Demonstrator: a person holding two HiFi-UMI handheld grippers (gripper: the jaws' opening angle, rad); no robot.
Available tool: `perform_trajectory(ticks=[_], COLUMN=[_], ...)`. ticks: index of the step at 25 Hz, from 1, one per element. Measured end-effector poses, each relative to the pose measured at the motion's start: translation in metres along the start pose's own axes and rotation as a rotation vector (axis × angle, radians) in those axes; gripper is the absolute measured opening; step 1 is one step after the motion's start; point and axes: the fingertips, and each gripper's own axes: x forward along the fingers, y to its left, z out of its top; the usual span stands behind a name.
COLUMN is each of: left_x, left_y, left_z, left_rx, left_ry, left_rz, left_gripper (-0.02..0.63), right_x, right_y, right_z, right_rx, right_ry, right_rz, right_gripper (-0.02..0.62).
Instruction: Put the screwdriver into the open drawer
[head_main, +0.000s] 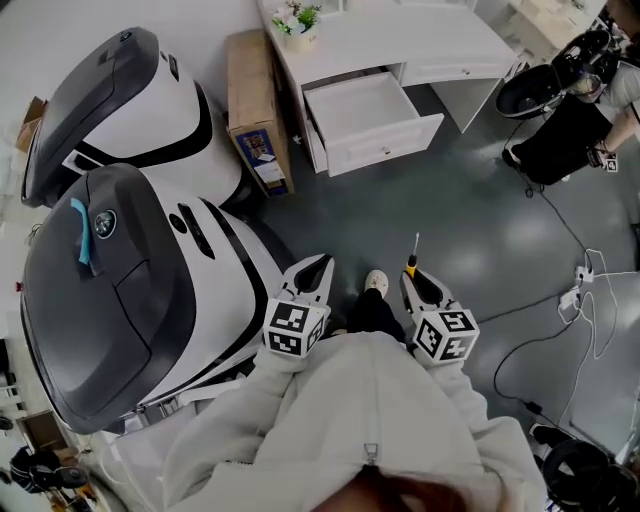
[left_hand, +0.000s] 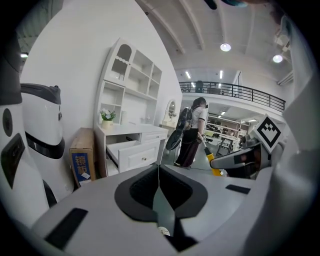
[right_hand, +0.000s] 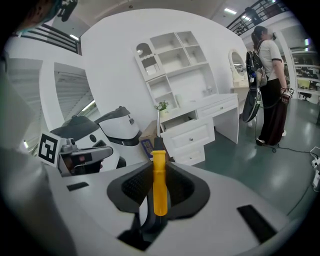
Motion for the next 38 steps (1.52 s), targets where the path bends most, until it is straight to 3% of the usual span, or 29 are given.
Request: perform_trajectory(ticks=[29, 38], left_x=[0.150, 0.156], left_y=[0.026, 0.020], left_z=[0.080, 0.080], left_rx=[0.013, -0.004], left_ry=[-0.029, -0.021], left_rz=[0.056, 0.070], left_gripper=[0.020, 0.021], right_x=[0.084, 0.087], right_y=[-0.105, -0.115], right_z=[0.114, 0.112], right_rx=[-0.011, 0.005], right_ry=[-0.010, 0.004], right_rz=[0.036, 0.053], right_gripper=[0.091, 0.091])
